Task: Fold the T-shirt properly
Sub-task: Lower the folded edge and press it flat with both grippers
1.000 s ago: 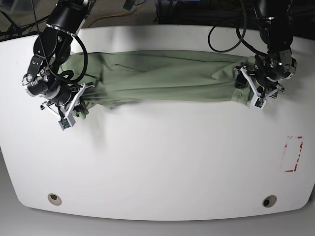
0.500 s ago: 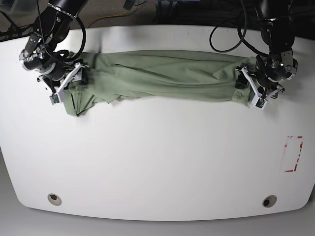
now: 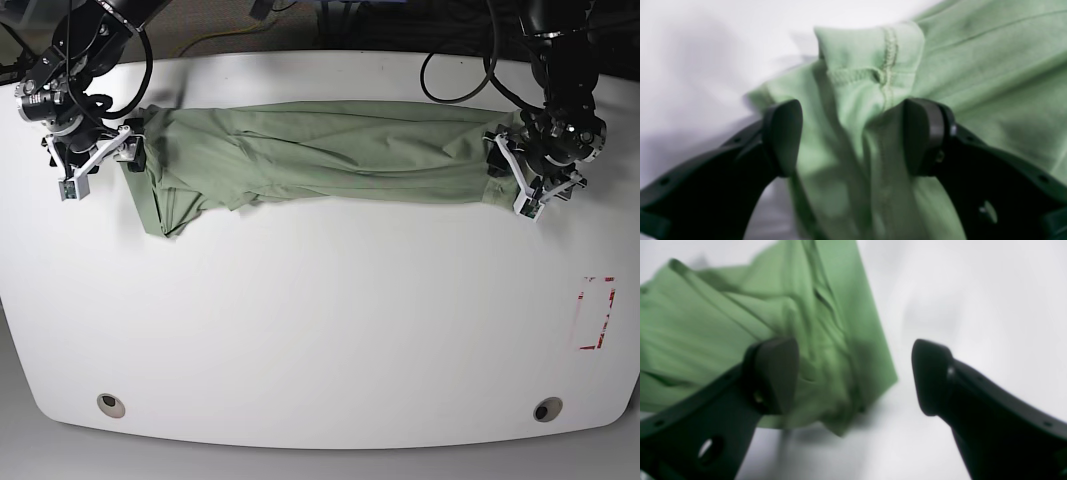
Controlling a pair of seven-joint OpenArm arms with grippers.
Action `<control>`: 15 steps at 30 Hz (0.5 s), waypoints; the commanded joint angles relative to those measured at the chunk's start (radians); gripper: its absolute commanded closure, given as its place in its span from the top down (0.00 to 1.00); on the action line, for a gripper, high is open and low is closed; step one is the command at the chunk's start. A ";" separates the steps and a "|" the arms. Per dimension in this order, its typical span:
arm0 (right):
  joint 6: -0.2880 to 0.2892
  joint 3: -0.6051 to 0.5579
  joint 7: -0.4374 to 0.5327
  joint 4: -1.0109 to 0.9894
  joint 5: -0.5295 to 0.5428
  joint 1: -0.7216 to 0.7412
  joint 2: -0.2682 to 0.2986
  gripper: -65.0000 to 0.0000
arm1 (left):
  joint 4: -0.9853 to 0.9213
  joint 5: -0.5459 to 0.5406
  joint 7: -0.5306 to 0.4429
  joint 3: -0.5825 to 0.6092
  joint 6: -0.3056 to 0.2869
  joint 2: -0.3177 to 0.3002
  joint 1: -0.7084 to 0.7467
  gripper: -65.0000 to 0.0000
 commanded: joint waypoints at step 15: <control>0.004 -0.297 0.014 -0.131 0.184 -0.026 -0.011 0.78 | 0.140 -0.127 0.043 0.022 0.003 0.047 0.003 0.66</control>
